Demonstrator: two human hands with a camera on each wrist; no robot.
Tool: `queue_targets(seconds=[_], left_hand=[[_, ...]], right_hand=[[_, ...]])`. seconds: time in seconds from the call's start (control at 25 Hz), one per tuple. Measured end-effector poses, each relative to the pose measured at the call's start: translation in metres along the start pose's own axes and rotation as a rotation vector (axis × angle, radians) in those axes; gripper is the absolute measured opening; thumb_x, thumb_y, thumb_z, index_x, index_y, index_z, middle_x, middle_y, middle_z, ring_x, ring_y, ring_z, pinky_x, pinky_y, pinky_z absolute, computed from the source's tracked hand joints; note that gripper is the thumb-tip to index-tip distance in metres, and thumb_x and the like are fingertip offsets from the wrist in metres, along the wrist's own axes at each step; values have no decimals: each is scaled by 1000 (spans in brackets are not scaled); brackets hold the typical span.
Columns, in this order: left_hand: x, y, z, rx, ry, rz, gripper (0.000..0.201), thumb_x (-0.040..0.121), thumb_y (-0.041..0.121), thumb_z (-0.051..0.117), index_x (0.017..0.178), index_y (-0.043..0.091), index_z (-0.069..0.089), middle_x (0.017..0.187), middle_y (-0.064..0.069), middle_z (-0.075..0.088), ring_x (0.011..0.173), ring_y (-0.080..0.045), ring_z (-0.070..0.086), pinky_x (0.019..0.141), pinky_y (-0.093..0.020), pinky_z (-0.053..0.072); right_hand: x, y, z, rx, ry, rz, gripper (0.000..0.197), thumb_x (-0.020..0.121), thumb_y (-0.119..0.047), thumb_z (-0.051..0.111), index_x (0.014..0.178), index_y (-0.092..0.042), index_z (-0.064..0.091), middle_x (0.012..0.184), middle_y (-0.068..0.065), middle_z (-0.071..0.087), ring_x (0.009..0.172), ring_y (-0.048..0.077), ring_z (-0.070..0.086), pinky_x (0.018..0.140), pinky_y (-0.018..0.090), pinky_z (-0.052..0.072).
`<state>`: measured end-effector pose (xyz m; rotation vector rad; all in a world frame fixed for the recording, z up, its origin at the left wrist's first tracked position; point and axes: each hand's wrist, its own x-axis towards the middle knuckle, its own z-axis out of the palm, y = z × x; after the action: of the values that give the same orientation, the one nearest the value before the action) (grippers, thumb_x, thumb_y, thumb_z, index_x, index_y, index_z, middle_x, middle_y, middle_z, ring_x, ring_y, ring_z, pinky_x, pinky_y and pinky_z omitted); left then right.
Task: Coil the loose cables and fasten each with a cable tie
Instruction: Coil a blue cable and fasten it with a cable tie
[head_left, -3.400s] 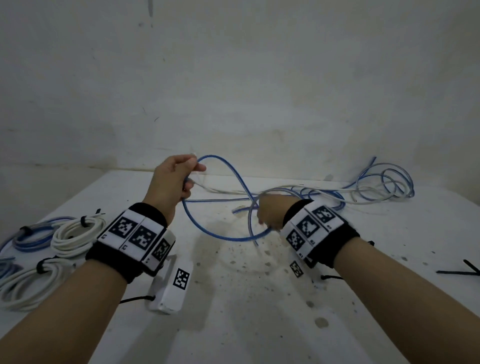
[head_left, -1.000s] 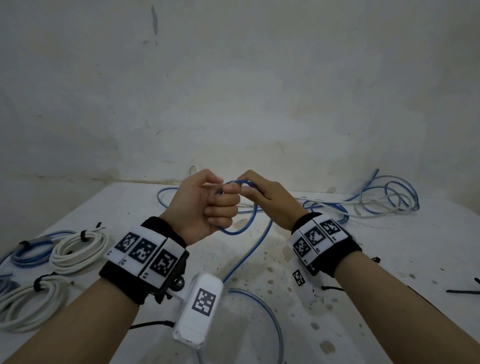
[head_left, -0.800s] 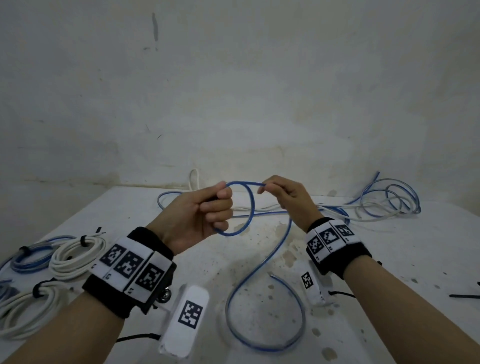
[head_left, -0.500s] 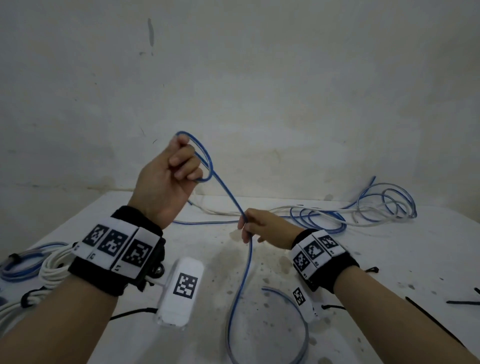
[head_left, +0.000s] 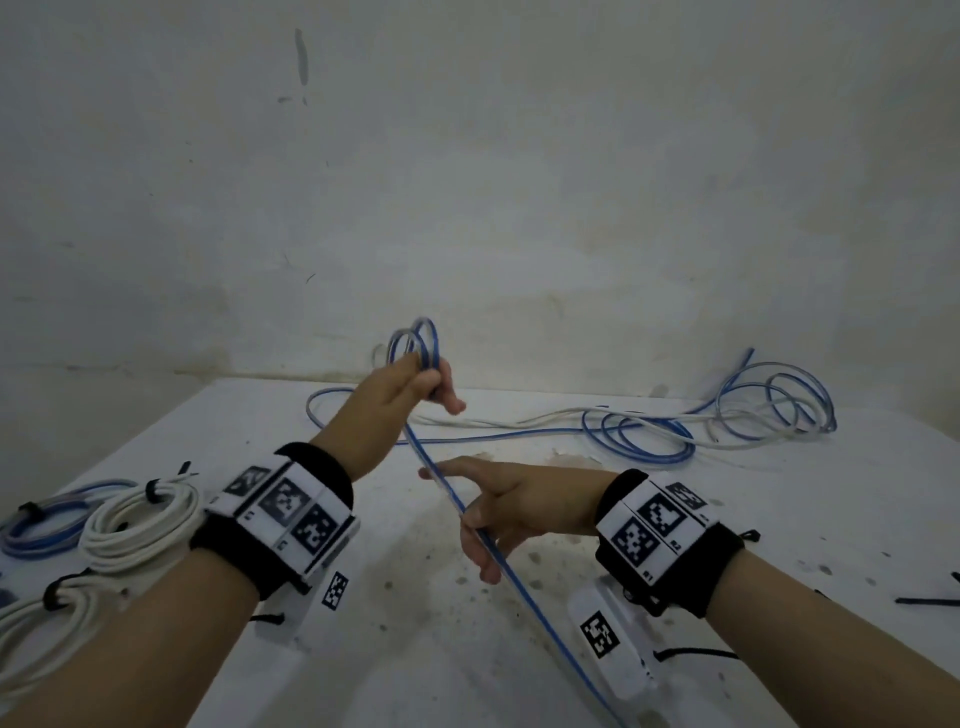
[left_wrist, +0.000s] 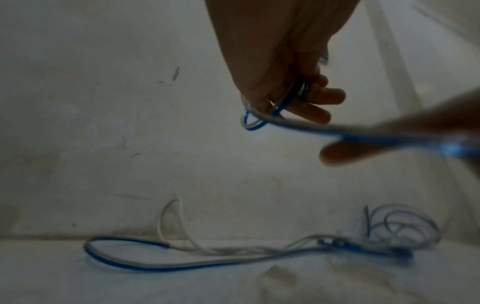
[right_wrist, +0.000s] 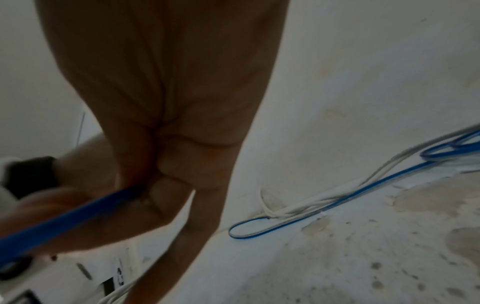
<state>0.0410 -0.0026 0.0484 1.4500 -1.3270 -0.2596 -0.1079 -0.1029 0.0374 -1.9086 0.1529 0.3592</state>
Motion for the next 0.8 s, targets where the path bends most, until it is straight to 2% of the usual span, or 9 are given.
queue_targets(seconds=[0.12, 0.2, 0.28, 0.36, 0.44, 0.52, 0.64, 0.72, 0.8], left_hand=[[-11, -21, 6, 333, -77, -36, 28, 99, 15, 34, 78, 20, 51, 71, 3, 62, 72, -8, 61, 78, -15, 46], [-19, -30, 4, 446, -136, -153, 31, 99, 19, 35, 71, 20, 48, 62, 5, 55, 60, -16, 52, 69, -28, 44], [-26, -35, 2, 496, -179, -298, 34, 98, 24, 36, 66, 16, 46, 60, 3, 47, 55, -15, 43, 63, -28, 37], [-31, -35, 4, 321, -179, -401, 39, 97, 35, 39, 67, 12, 47, 58, 3, 47, 55, -14, 40, 64, -26, 35], [-34, -26, 7, 22, -184, -489, 47, 94, 45, 35, 64, 11, 45, 47, 8, 43, 44, -8, 34, 53, -16, 32], [-38, -18, 5, -125, -280, -480, 48, 86, 52, 43, 56, 15, 41, 40, 10, 32, 37, -5, 25, 43, -15, 23], [-44, -10, -16, -384, -444, -460, 39, 72, 51, 54, 48, 22, 45, 39, 11, 26, 36, -5, 19, 41, -18, 19], [-44, -19, -38, -736, -483, -467, 38, 80, 45, 58, 54, 18, 51, 42, 10, 29, 35, -5, 22, 43, -19, 22], [-43, -28, -56, -1177, -574, -422, 41, 98, 35, 36, 76, 6, 55, 56, 2, 35, 41, -9, 24, 53, -24, 29]], right_hand=[[2, -6, 3, -249, 85, 47, 50, 97, -13, 44, 141, -21, 23, 71, 3, 50, 56, 13, 55, 73, 30, 49], [3, -9, 1, -691, 159, 78, 42, 95, -22, 49, 135, -21, 34, 82, 1, 54, 72, 18, 54, 71, 28, 44], [5, -12, 1, -975, 248, 39, 27, 97, -23, 45, 124, -21, 47, 101, 5, 59, 89, 23, 54, 74, 31, 39], [6, -21, -2, -1158, 391, -43, 21, 97, -28, 44, 114, -24, 55, 110, 2, 62, 98, 21, 56, 75, 31, 38], [5, -33, -12, -1261, 534, -111, 22, 94, -38, 45, 107, -28, 61, 103, -7, 64, 93, 15, 58, 71, 27, 33], [3, -40, -27, -1209, 572, -151, 23, 91, -40, 51, 99, -26, 67, 88, -10, 64, 78, 11, 57, 69, 24, 32], [0, -35, -42, -757, 340, -123, 14, 87, -22, 63, 90, -11, 71, 68, -1, 61, 59, 12, 55, 59, 18, 43], [-4, -29, -44, -545, 177, -82, 9, 88, -10, 60, 87, -9, 68, 66, 2, 60, 53, 7, 56, 61, 17, 49], [-5, -23, -44, -473, 130, -76, 14, 91, -7, 55, 85, -15, 65, 69, 1, 61, 55, 5, 58, 66, 20, 52]])
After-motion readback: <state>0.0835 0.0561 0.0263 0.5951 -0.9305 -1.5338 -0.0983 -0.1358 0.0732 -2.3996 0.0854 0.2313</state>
